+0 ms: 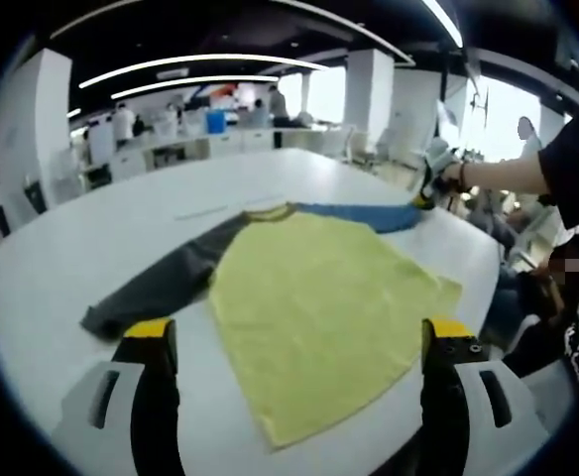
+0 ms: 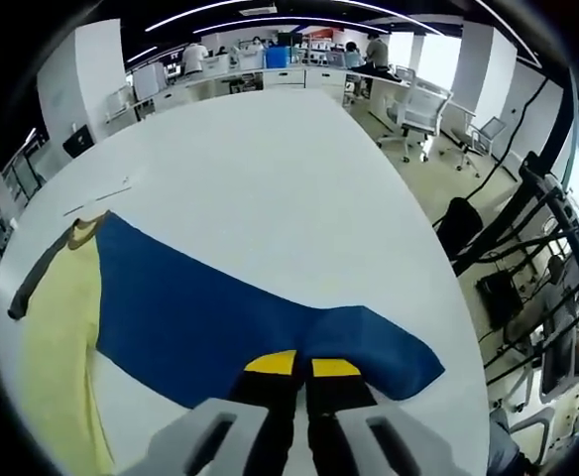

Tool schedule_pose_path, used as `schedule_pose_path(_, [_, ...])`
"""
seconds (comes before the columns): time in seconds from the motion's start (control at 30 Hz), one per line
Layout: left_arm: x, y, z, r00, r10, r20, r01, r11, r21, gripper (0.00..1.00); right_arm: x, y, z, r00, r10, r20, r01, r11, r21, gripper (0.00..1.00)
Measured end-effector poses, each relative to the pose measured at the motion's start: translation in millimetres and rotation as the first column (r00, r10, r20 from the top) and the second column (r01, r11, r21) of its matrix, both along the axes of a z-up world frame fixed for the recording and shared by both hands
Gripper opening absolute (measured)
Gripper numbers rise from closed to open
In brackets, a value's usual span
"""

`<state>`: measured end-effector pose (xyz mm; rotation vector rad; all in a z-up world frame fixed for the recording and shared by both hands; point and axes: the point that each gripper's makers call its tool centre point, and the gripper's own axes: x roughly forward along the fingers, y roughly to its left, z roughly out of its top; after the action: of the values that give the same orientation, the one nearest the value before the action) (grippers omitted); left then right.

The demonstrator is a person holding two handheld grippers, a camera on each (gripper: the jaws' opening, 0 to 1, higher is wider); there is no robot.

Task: Fold the garment on the visible template until the final outline fits inside the template.

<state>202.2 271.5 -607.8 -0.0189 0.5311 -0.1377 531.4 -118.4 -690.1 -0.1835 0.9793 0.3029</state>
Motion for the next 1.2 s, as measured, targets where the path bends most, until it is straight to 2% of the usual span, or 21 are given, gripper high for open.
schedule_pose_path(0.23, [-1.0, -1, -1.7, 1.000, -0.007, -0.007, 0.007, 1.000, 0.006, 0.99, 0, 11, 9.8, 1.000, 0.010, -0.007, -0.010, 1.000, 0.011, 0.00])
schedule_pose_path(0.73, [-3.1, -2, -0.7, 1.000, -0.017, -0.002, 0.017, 1.000, 0.009, 0.99, 8, 60, 30.4, 0.992, 0.126, -0.006, -0.126, 0.991, 0.037, 0.00])
schedule_pose_path(1.2, [-4.7, -2, -1.2, 1.000, -0.019, 0.002, 0.019, 1.000, 0.000, 0.99, -7, 127, 56.4, 0.974, 0.228, 0.019, -0.228, 0.966, 0.119, 0.00])
